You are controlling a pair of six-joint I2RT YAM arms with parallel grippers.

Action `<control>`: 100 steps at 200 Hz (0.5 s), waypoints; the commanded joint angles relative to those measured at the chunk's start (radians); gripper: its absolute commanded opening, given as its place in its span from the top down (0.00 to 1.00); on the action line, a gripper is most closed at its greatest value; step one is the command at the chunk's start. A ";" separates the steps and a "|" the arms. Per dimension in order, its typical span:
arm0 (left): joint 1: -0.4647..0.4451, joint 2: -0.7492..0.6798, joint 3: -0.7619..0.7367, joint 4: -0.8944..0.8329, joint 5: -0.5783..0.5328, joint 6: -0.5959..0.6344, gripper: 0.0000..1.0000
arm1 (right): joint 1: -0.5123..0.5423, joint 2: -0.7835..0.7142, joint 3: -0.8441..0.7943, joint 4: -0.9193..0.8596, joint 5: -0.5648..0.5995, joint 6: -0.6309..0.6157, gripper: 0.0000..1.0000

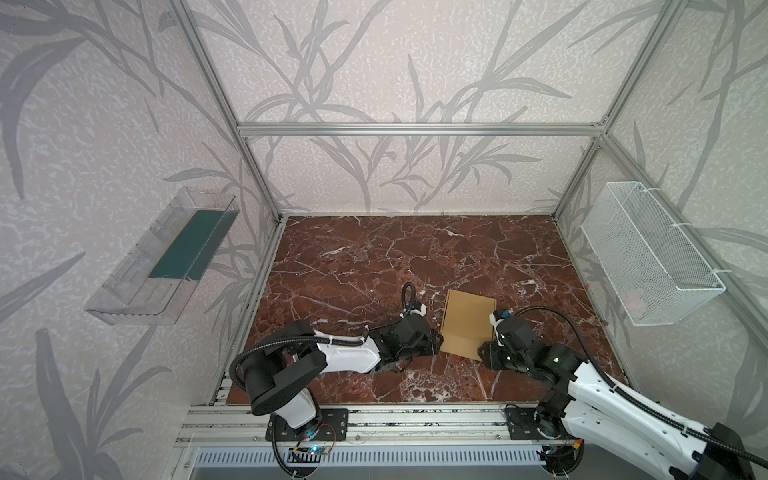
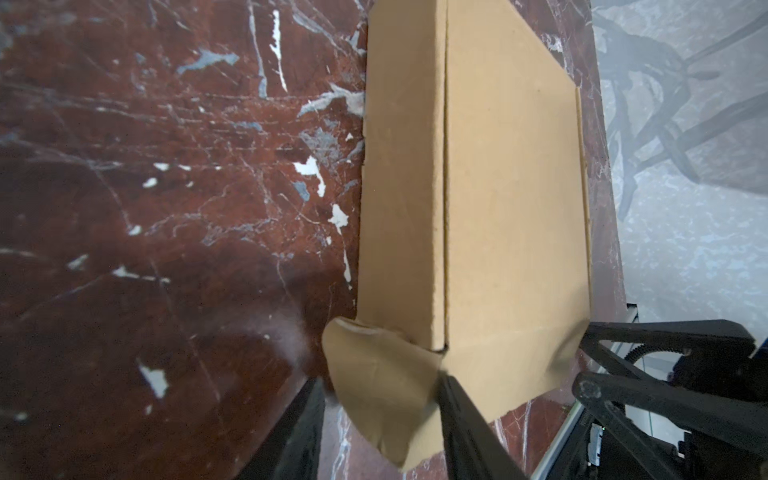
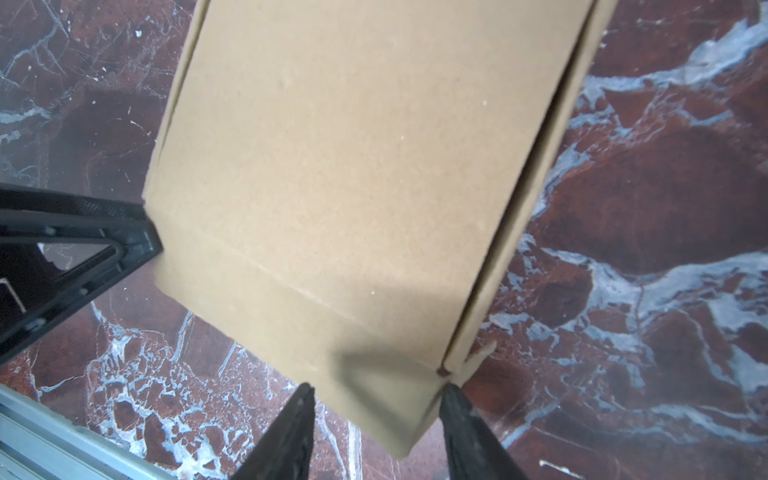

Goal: Fold the paper box

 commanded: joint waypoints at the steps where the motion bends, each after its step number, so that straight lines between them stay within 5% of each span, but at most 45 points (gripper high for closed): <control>1: 0.005 0.021 0.028 0.067 0.025 -0.008 0.53 | -0.005 -0.003 0.017 0.004 -0.006 -0.010 0.50; 47: 0.007 0.069 0.026 0.154 0.063 -0.045 0.54 | -0.008 0.008 0.012 0.014 -0.010 -0.011 0.50; 100: 0.007 0.022 0.034 0.051 0.027 0.011 0.54 | -0.017 0.007 0.014 -0.010 0.017 -0.021 0.45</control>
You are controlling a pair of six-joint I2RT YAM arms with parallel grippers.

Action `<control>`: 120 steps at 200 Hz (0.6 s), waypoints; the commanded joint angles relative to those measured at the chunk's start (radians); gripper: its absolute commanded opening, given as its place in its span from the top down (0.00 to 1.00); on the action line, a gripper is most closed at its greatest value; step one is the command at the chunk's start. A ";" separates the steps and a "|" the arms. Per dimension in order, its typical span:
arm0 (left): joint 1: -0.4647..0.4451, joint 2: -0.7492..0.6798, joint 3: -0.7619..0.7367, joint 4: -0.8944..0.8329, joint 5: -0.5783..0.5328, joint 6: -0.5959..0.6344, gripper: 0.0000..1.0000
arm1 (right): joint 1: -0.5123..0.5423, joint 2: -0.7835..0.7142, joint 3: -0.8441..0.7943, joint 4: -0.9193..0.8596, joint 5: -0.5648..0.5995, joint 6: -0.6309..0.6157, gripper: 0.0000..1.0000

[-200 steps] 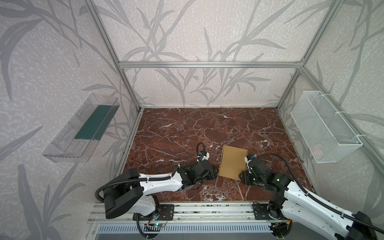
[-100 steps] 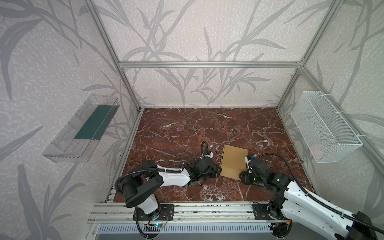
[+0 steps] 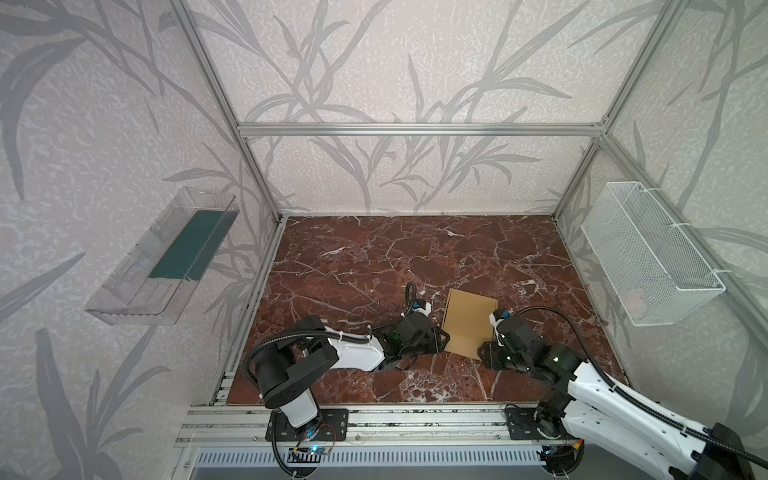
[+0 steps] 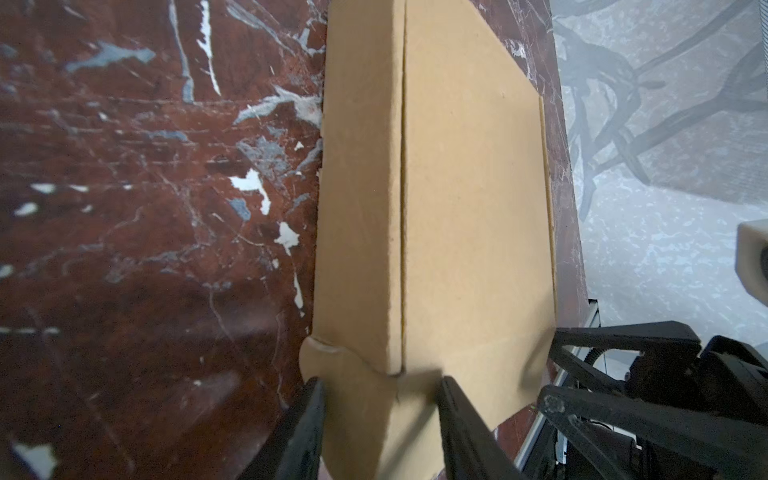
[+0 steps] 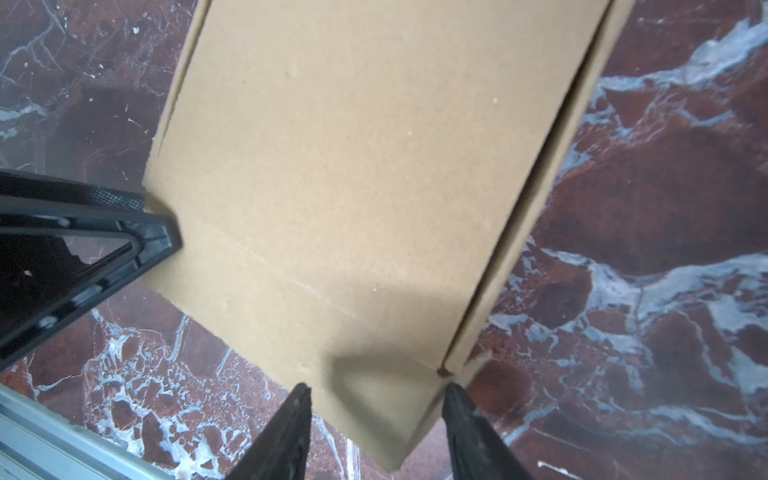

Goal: Fold the paper box

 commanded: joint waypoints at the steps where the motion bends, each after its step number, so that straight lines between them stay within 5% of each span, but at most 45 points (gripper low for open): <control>1: 0.005 -0.034 0.023 -0.047 -0.017 0.032 0.54 | -0.007 0.003 0.014 -0.010 0.020 -0.010 0.45; 120: 0.007 0.005 0.077 -0.064 0.001 0.079 0.54 | -0.016 0.072 0.010 0.068 0.008 -0.009 0.41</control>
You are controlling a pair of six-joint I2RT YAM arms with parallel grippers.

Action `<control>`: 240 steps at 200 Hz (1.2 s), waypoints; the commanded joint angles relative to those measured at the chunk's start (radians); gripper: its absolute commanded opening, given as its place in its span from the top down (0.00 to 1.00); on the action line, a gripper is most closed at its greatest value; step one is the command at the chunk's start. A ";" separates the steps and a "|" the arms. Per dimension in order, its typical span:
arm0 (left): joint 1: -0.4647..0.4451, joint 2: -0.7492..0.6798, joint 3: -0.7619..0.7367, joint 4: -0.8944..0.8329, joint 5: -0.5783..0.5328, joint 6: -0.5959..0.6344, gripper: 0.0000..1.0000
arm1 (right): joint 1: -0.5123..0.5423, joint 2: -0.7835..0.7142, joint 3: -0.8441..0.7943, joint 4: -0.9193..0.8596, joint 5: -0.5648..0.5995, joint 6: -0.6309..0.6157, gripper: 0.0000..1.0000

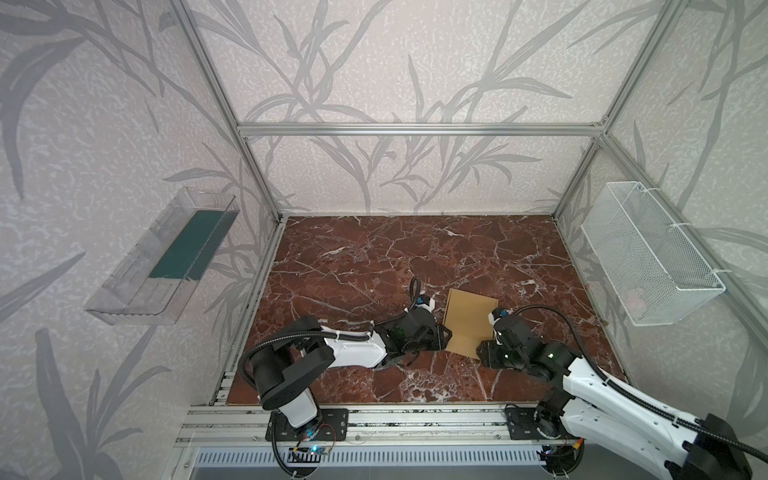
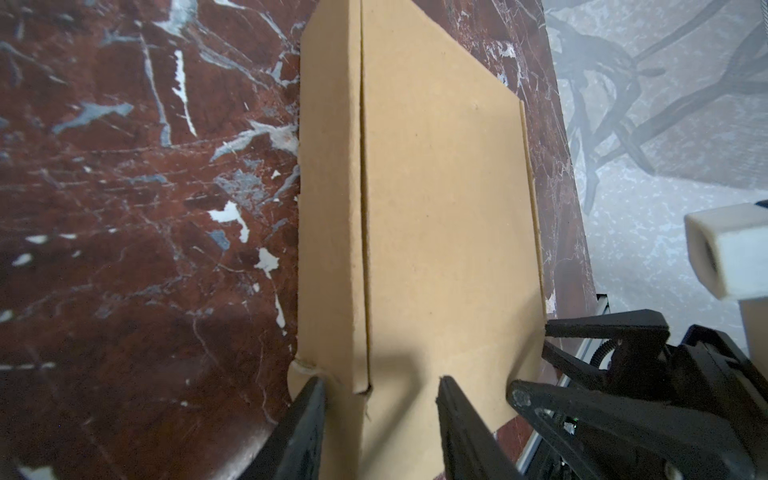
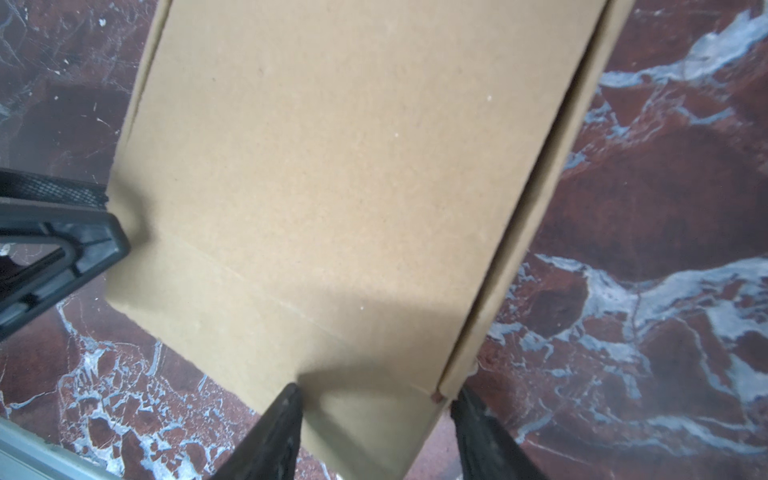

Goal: Fold the paper box

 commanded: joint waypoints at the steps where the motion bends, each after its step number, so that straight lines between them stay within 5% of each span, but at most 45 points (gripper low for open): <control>1: 0.002 0.016 0.017 0.014 0.009 0.010 0.54 | -0.005 0.011 0.010 0.034 0.001 -0.006 0.41; 240: -0.011 0.058 -0.050 0.159 0.020 -0.071 0.57 | -0.027 0.021 0.012 0.051 -0.023 -0.024 0.50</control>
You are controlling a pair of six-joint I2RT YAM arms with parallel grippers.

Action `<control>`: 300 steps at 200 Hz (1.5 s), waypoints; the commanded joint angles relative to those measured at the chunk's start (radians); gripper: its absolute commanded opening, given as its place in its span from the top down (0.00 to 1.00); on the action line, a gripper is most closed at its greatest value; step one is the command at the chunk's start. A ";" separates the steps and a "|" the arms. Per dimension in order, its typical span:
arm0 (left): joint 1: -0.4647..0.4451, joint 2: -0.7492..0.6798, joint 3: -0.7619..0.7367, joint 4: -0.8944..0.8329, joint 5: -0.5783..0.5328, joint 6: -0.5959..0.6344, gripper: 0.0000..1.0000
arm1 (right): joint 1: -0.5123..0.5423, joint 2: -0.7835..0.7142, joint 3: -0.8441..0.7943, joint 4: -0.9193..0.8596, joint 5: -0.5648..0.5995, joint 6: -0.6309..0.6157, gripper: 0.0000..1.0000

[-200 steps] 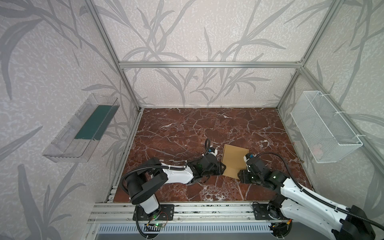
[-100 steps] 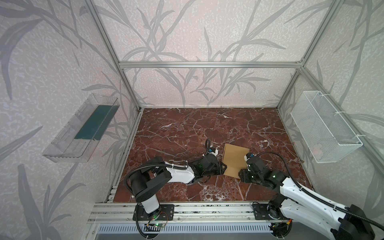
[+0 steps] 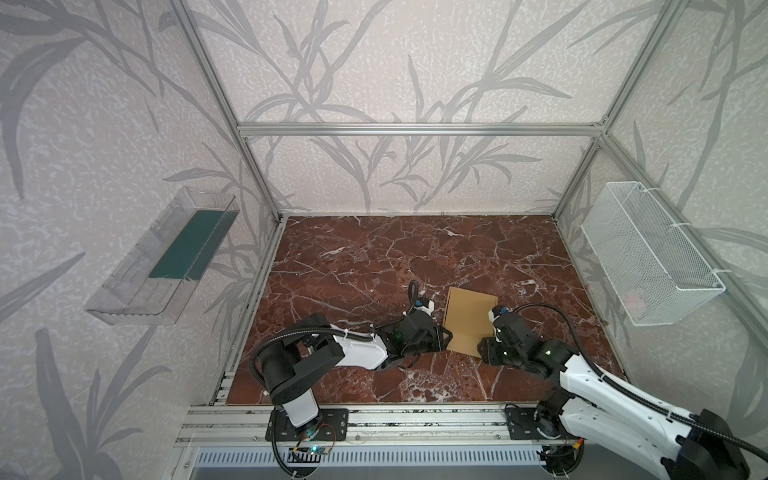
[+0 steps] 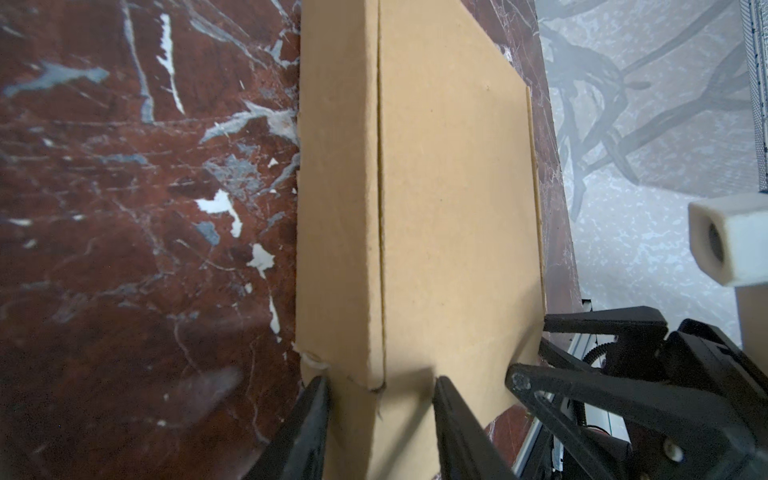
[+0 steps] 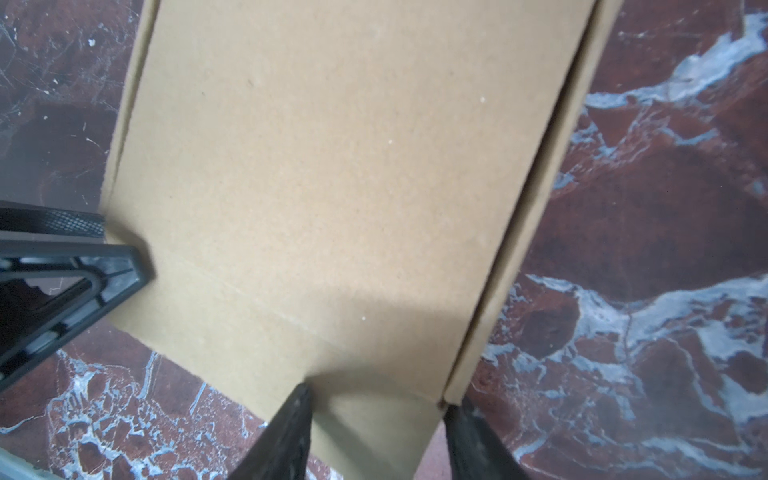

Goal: Fold the paper box

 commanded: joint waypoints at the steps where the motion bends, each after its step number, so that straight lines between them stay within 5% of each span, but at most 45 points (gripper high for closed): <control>1: -0.006 0.007 -0.010 0.032 -0.006 -0.009 0.57 | -0.004 -0.009 0.012 0.017 -0.014 -0.010 0.50; 188: -0.076 -0.031 -0.073 0.119 -0.106 -0.102 0.60 | -0.042 0.045 0.058 0.050 -0.068 -0.054 0.55; 300: -0.098 -0.130 -0.089 0.013 -0.202 -0.073 0.60 | -0.077 0.099 0.101 0.067 -0.101 -0.089 0.55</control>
